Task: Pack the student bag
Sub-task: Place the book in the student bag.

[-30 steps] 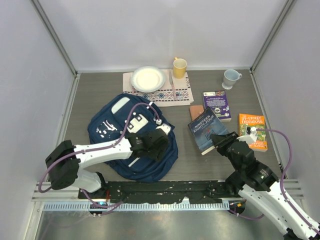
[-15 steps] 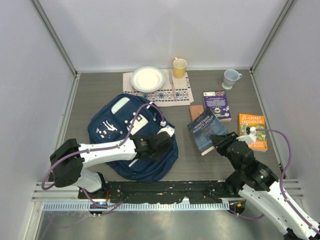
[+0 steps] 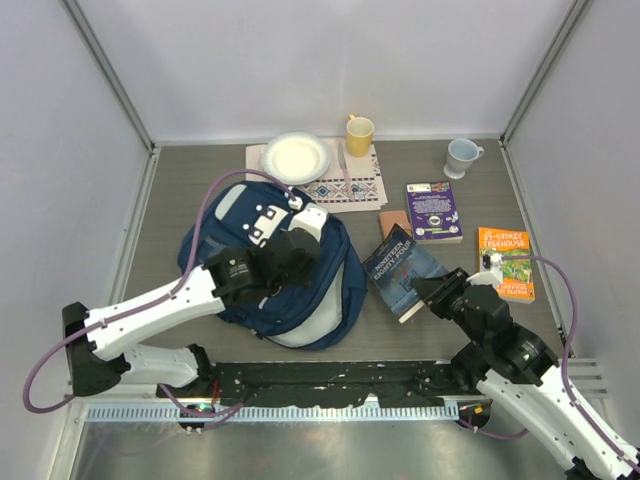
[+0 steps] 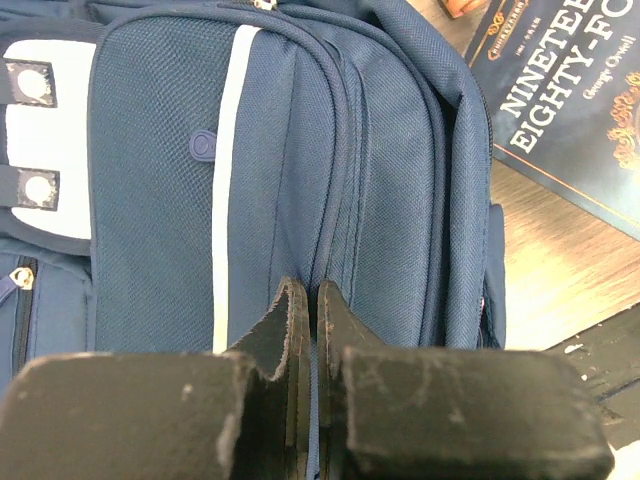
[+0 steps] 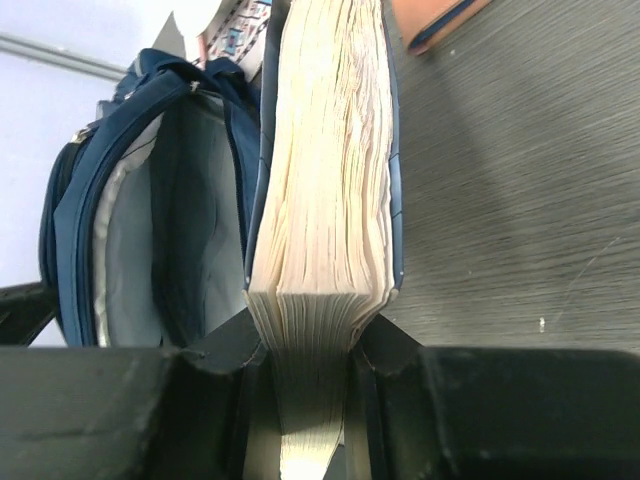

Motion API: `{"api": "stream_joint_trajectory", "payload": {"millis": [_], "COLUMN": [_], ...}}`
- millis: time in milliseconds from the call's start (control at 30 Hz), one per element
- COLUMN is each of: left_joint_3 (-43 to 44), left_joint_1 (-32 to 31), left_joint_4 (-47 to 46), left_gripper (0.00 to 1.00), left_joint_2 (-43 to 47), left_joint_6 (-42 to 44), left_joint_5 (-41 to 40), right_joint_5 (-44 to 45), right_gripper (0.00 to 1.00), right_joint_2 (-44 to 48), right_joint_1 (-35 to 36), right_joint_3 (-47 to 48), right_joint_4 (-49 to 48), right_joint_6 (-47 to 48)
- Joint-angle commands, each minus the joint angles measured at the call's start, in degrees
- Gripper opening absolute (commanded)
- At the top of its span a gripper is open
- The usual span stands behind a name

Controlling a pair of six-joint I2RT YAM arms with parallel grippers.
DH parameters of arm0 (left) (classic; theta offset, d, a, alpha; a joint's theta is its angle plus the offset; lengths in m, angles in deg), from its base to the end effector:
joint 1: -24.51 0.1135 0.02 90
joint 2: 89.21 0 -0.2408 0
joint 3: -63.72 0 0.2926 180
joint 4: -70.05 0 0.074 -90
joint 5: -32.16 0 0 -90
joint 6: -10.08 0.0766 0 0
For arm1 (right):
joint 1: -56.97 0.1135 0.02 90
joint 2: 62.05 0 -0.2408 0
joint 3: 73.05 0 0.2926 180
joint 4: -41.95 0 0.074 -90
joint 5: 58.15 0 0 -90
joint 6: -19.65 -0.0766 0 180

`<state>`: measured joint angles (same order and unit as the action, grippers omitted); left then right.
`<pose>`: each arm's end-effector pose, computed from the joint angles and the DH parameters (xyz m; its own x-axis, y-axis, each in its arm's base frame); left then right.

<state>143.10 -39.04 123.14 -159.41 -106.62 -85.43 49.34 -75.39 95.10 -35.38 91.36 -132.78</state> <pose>0.1785 -0.2792 0.2883 -0.5657 0.2431 -0.7879 0.4373 0.8985 -0.0368 0.1601 0.0964 0.2273 -0.4865 0.6929 -0.5321 0.1221 0.6570 0.7439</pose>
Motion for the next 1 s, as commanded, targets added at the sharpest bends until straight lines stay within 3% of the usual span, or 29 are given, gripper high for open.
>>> {"api": "stream_joint_trajectory", "payload": {"millis": [0,167,500,700,967], "left_joint_3": [3.47,3.64,3.2,3.56,1.45], "left_joint_1": [0.62,1.41,2.03,2.11,2.29], "left_joint_4": [0.23,0.23,-1.0,-0.74,-5.3], "left_gripper": [0.0,0.0,0.0,0.0,0.0], "left_joint_2": [2.25,4.98,6.91,6.65,11.56], "left_joint_6": [1.56,1.83,0.07,-0.81,-3.71], "left_joint_5": [-3.96,-3.17,-2.73,-2.9,-5.01], "right_joint_5": [-4.92,-11.68,-11.17,-2.82,-19.31], "right_gripper": [0.01,0.01,0.01,0.01,0.01], "right_joint_2": [3.41,3.15,5.96,10.35,-0.54], "right_joint_1": [0.1,0.1,0.1,0.1,0.1], "right_joint_3": [5.35,6.67,7.9,13.08,10.63], "right_joint_4": [-9.19,-12.09,-12.45,-8.06,-13.58], "right_joint_6": [-0.23,-0.06,0.12,3.89,-0.14]}}
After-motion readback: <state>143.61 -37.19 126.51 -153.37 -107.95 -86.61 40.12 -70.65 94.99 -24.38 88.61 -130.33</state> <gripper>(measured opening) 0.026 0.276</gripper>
